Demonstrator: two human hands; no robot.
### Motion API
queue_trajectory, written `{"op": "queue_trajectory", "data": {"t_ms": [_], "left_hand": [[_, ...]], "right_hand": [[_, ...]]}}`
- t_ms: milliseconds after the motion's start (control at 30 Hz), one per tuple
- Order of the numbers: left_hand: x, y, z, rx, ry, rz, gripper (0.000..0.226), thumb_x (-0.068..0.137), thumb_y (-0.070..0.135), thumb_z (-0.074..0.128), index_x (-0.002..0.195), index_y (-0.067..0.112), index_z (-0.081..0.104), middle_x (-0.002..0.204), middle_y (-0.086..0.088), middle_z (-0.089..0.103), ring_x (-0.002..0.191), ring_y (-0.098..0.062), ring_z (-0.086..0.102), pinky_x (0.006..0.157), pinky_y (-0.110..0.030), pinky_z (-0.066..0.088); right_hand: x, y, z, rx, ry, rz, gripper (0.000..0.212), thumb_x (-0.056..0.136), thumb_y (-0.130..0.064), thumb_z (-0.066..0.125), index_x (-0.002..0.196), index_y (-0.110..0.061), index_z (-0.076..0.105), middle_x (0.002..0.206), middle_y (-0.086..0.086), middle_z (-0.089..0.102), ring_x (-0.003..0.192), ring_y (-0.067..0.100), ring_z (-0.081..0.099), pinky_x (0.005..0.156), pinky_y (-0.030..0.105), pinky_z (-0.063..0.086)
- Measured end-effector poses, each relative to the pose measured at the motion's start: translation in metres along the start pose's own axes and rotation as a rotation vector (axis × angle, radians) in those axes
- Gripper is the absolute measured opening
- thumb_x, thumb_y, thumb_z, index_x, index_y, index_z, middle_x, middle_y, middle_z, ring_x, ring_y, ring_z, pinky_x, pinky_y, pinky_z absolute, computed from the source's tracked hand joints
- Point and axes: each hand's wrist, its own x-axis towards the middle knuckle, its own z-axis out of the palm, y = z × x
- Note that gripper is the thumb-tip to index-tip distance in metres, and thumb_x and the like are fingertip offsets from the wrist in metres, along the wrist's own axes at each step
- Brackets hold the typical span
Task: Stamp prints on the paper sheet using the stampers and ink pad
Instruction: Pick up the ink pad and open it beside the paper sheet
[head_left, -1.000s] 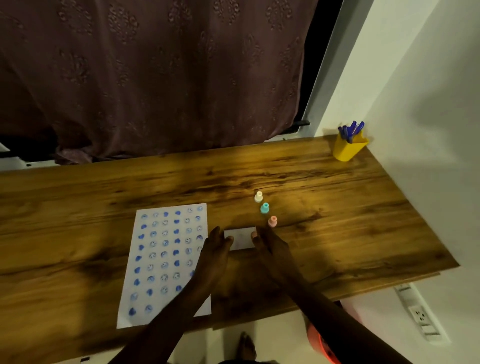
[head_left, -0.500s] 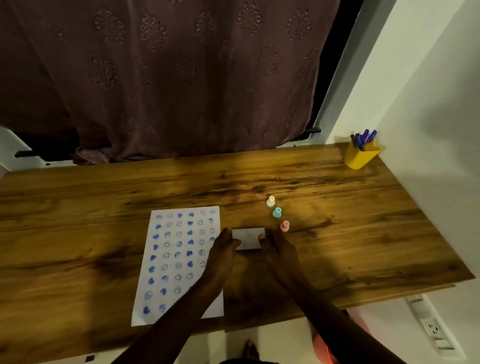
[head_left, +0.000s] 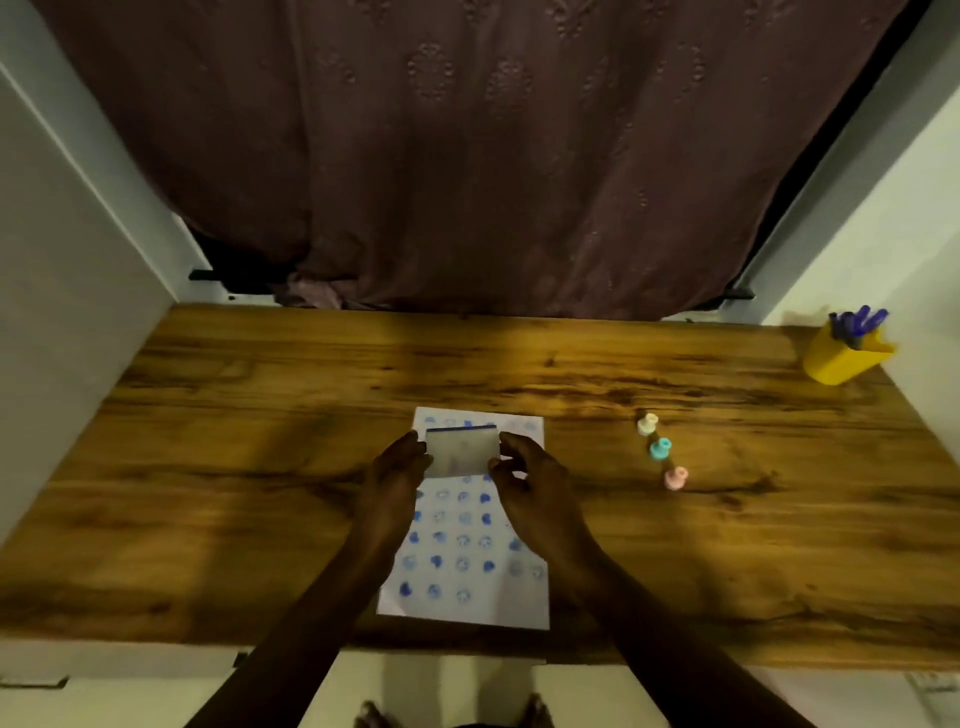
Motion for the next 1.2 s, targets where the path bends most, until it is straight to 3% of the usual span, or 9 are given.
{"op": "queue_trajectory", "data": {"t_ms": [100,333,433,467,567,767,967,1067,1200], "left_hand": [[-0.005,-0.01,-0.042,-0.01,0.062,0.027,0.039,0.106,0.014,0.053,0.145,0.01,0.055,0.139,-0.013,0.062,0.124,-0.032,0.063,0.101,-0.047,0.055],[-0.006,-0.042,-0.12,-0.027,0.179,-0.05,0.021,0.105,0.016,0.054,0.118,0.028,0.066,0.13,-0.011,0.067,0.124,-0.032,0.062,0.11,-0.054,0.049],[0.0,-0.061,-0.144,-0.062,0.188,-0.126,0.026,0.101,0.009,0.057,0.125,0.017,0.065,0.137,-0.018,0.063,0.133,-0.038,0.057,0.116,-0.059,0.042],[0.003,-0.068,-0.149,-0.069,0.197,-0.132,0.029,0.101,0.007,0.058,0.129,0.01,0.064,0.14,-0.022,0.062,0.133,-0.042,0.056,0.115,-0.061,0.041],[0.009,-0.081,-0.158,-0.039,0.22,-0.134,0.047,0.087,0.021,0.066,0.13,0.005,0.064,0.14,-0.027,0.061,0.13,-0.047,0.056,0.113,-0.065,0.041],[0.017,-0.094,-0.165,-0.044,0.2,-0.168,0.048,0.08,0.029,0.066,0.124,0.01,0.065,0.132,-0.025,0.064,0.125,-0.046,0.058,0.11,-0.065,0.043],[0.023,-0.102,-0.168,-0.016,0.2,-0.174,0.032,0.098,0.008,0.063,0.13,0.004,0.067,0.136,-0.023,0.065,0.128,-0.043,0.057,0.113,-0.059,0.043],[0.023,-0.1,-0.171,-0.03,0.181,-0.176,0.032,0.098,0.01,0.063,0.13,0.005,0.067,0.136,-0.023,0.065,0.128,-0.043,0.057,0.114,-0.06,0.041],[0.02,-0.095,-0.174,-0.038,0.149,-0.155,0.037,0.088,0.025,0.068,0.122,0.014,0.068,0.135,-0.02,0.066,0.129,-0.041,0.058,0.114,-0.06,0.042]], "right_hand": [[-0.002,-0.012,0.04,-0.052,-0.073,-0.032,0.047,0.099,-0.021,0.065,0.145,-0.022,0.053,0.136,-0.003,0.065,0.107,-0.001,0.059,0.071,-0.001,0.044],[-0.016,-0.027,0.117,-0.089,-0.264,-0.057,0.05,0.095,-0.023,0.071,0.143,-0.019,0.055,0.13,-0.007,0.065,0.112,0.008,0.064,0.087,0.007,0.049],[-0.026,-0.028,0.143,-0.12,-0.243,-0.113,0.05,0.091,-0.024,0.074,0.138,-0.017,0.059,0.12,-0.014,0.06,0.114,0.004,0.054,0.086,-0.008,0.036],[-0.028,-0.027,0.148,-0.143,-0.255,-0.127,0.053,0.09,-0.025,0.074,0.14,-0.017,0.058,0.128,-0.008,0.061,0.12,0.006,0.052,0.095,-0.004,0.036],[-0.032,-0.025,0.162,-0.233,-0.288,-0.135,0.058,0.092,-0.029,0.071,0.146,-0.021,0.051,0.148,0.0,0.054,0.139,0.019,0.048,0.119,0.035,0.039],[-0.032,-0.014,0.175,-0.542,-0.252,-0.141,0.072,0.092,-0.048,0.065,0.155,-0.032,0.033,0.158,-0.005,0.041,0.149,0.021,0.035,0.123,0.036,0.031],[-0.029,-0.013,0.175,-0.654,-0.252,-0.179,0.067,0.095,-0.047,0.064,0.155,-0.029,0.038,0.157,-0.004,0.045,0.146,0.019,0.042,0.123,0.028,0.025],[-0.024,-0.017,0.173,-0.83,-0.129,-0.25,0.074,0.071,-0.046,0.09,0.131,-0.008,0.067,0.134,0.008,0.069,0.121,0.02,0.068,0.105,0.027,0.048],[-0.012,-0.016,0.164,-0.758,-0.416,-0.253,0.058,0.102,-0.035,0.057,0.155,-0.023,0.038,0.162,0.009,0.039,0.144,0.026,0.043,0.121,0.032,0.029]]}}
